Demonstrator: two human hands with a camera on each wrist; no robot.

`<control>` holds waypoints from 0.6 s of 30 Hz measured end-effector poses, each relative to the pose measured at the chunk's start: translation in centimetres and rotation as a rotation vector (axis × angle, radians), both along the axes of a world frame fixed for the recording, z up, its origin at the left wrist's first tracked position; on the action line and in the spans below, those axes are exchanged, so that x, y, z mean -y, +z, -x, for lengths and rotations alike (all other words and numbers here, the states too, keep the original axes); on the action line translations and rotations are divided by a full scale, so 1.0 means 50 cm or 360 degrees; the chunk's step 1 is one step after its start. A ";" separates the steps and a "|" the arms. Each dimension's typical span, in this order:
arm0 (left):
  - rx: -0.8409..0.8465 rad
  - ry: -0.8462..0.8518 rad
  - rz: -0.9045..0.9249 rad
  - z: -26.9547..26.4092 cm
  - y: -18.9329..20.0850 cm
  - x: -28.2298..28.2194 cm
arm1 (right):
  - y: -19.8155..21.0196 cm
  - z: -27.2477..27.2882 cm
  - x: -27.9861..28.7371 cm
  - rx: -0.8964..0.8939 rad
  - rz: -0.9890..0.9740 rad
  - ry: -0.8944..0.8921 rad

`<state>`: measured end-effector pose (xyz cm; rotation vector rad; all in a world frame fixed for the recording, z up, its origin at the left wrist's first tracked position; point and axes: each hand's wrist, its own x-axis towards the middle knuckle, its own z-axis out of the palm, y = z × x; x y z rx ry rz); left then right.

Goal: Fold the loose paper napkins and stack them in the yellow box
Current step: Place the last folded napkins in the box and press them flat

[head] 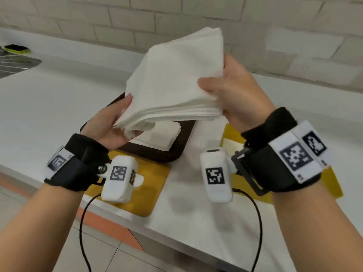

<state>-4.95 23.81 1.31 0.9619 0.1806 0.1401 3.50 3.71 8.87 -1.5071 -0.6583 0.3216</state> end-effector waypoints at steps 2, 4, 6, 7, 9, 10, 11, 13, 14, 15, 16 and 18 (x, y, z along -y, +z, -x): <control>-0.0065 -0.0142 -0.0195 0.013 -0.004 0.018 | -0.016 0.008 0.059 0.0026 -0.0020 -0.0089; -0.0088 -0.0194 -0.0351 0.018 -0.017 0.038 | -0.037 0.022 0.113 0.0053 -0.0033 -0.0161; -0.0070 -0.0203 -0.0405 0.023 -0.027 0.067 | -0.059 0.040 0.164 0.0038 -0.0076 -0.0198; -0.0061 -0.0213 -0.0417 0.026 -0.030 0.087 | -0.070 0.049 0.188 0.0030 -0.0111 -0.0206; -0.0016 -0.0217 -0.0400 0.034 -0.038 0.125 | -0.091 0.071 0.232 0.0044 -0.0191 -0.0226; 0.0003 -0.0233 -0.0383 0.038 -0.044 0.142 | -0.101 0.080 0.252 0.0069 -0.0214 -0.0252; 0.0022 -0.0259 -0.0374 0.042 -0.049 0.162 | -0.111 0.089 0.270 0.0103 -0.0223 -0.0289; 0.0061 -0.0328 -0.0370 0.049 -0.064 0.199 | -0.132 0.104 0.304 0.0158 -0.0229 -0.0368; 0.0065 -0.0374 -0.0350 0.051 -0.073 0.216 | -0.142 0.111 0.318 0.0166 -0.0230 -0.0417; 0.0061 -0.0416 -0.0321 0.054 -0.082 0.234 | -0.150 0.118 0.332 0.0165 -0.0234 -0.0467; 0.0047 -0.0440 -0.0292 0.056 -0.092 0.250 | -0.158 0.124 0.344 0.0162 -0.0242 -0.0502; -0.0005 -0.0439 -0.0236 0.056 -0.109 0.279 | -0.171 0.136 0.362 0.0146 -0.0264 -0.0541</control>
